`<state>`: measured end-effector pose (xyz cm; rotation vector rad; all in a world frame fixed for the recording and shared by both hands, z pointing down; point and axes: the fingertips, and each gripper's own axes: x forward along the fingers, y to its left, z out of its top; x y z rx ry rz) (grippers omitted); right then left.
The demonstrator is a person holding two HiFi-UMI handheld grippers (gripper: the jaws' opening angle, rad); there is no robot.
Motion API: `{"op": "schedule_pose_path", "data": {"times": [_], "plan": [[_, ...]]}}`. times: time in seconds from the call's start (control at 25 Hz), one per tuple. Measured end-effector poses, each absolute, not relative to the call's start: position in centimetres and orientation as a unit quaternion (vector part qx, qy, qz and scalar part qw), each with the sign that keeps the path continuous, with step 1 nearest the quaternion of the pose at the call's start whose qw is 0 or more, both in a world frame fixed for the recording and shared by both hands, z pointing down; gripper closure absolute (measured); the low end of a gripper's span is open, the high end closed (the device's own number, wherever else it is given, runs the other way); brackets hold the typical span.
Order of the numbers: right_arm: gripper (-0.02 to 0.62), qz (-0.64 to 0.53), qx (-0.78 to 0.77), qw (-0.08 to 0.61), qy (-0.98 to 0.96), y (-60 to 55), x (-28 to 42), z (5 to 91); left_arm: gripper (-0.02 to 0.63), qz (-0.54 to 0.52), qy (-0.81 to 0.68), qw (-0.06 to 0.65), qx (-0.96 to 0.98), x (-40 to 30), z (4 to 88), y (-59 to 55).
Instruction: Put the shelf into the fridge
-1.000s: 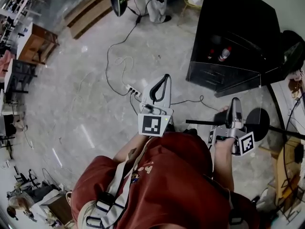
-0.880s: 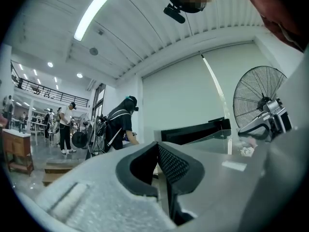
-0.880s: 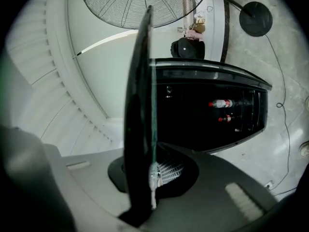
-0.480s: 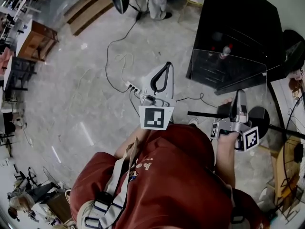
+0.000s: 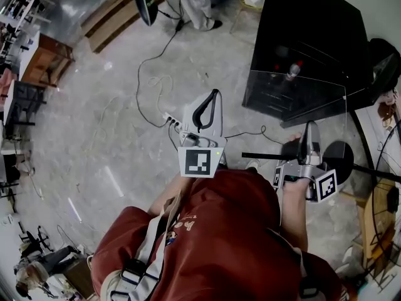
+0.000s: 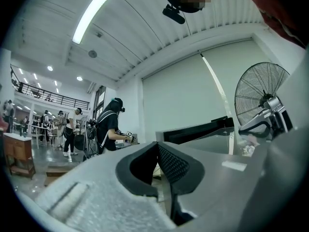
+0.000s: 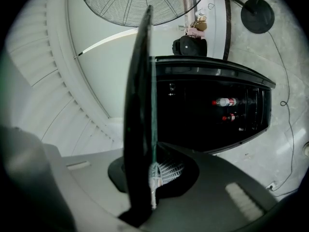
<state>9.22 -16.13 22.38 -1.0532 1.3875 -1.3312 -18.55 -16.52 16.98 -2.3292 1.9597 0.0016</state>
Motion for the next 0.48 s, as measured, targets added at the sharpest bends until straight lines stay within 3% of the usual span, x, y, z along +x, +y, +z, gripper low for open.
{"op": "schedule_pose_path", "data": {"times": [0.48], "plan": [[0.586, -0.547, -0.425, 0.463, 0.552, -16.05, 9.30, 22.72, 0.601, -0.002, 0.639, 0.048, -0.768, -18.24, 16.92, -16.79]]}}
